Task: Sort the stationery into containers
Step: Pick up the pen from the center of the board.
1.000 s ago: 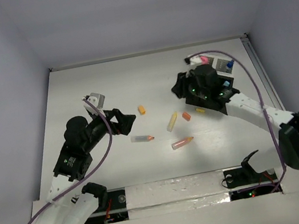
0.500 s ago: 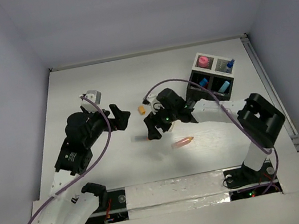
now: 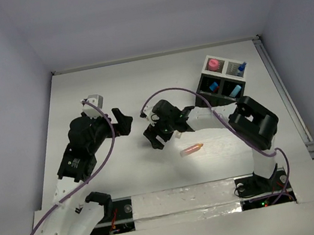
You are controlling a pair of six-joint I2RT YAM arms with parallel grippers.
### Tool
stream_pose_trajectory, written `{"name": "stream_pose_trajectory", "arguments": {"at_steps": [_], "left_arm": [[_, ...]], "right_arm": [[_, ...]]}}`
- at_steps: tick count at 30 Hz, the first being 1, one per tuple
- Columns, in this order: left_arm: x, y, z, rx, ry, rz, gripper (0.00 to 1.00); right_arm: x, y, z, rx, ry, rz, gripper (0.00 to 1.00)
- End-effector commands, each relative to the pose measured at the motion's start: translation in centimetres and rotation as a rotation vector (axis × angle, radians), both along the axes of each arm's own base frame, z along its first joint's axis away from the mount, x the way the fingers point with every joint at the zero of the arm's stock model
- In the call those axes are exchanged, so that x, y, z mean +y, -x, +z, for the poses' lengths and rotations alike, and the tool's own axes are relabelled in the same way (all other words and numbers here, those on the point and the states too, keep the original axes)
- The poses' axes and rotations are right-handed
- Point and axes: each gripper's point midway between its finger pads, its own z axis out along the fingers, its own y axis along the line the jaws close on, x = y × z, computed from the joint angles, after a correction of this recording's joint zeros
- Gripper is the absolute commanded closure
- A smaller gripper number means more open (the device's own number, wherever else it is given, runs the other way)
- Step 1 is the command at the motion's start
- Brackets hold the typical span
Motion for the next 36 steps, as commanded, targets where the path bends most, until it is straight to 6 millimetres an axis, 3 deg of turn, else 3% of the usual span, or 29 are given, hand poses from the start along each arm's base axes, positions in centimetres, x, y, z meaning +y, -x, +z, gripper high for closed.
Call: {"name": "stream_pose_trajectory", "arguments": {"at_steps": [1,5,8,12,15,16,19,21,26,30,36], "left_arm": [[-0.1,-0.2,2.2,-0.058,0.034,-0.002,0.05],[-0.6,0.0,2.1,-0.056,0.042,-0.032,0.05],[-0.8,0.2,2.2,-0.06,0.045,-0.042,0.05],[-0.9,0.3,2.4,-0.067,0.05,-0.053,0.05],[-0.9,0.2,2.4,-0.067,0.053,-0.057,0.05],[-0.9,0.3,2.6,-0.07,0.055,-0.06,0.05],[-1.1,0.3,2.4,-0.067,0.057,-0.069,0.05],[-1.2,0.4,2.5,-0.068,0.059,-0.076,0.05],[-1.3,0.4,2.5,-0.067,0.061,-0.085,0.05],[-1.4,0.4,2.3,-0.064,0.061,-0.088,0.05],[-1.7,0.4,2.1,-0.054,0.062,-0.101,0.05]], "right_arm": [[-0.3,-1.6,2.0,-0.106,-0.02,-0.064,0.13],[-2.6,-3.1,5.0,-0.148,-0.071,-0.232,0.13],[-5.3,-4.2,5.9,-0.128,-0.087,-0.364,0.17],[-8.7,-3.7,6.8,-0.13,-0.064,-0.496,0.27],[-10.1,-3.0,5.6,-0.074,-0.029,-0.556,0.34],[-11.1,-2.9,4.4,-0.05,0.004,-0.586,0.4],[-12.4,-3.3,2.6,-0.008,0.031,-0.661,0.42],[-12.6,-3.7,2.1,0.006,0.033,-0.691,0.42],[-13.0,-5.0,0.0,0.03,0.086,-0.75,0.31],[-12.4,-6.2,-0.6,0.023,0.098,-0.76,0.31],[-12.2,-6.5,-1.2,0.033,0.121,-0.759,0.38]]}}
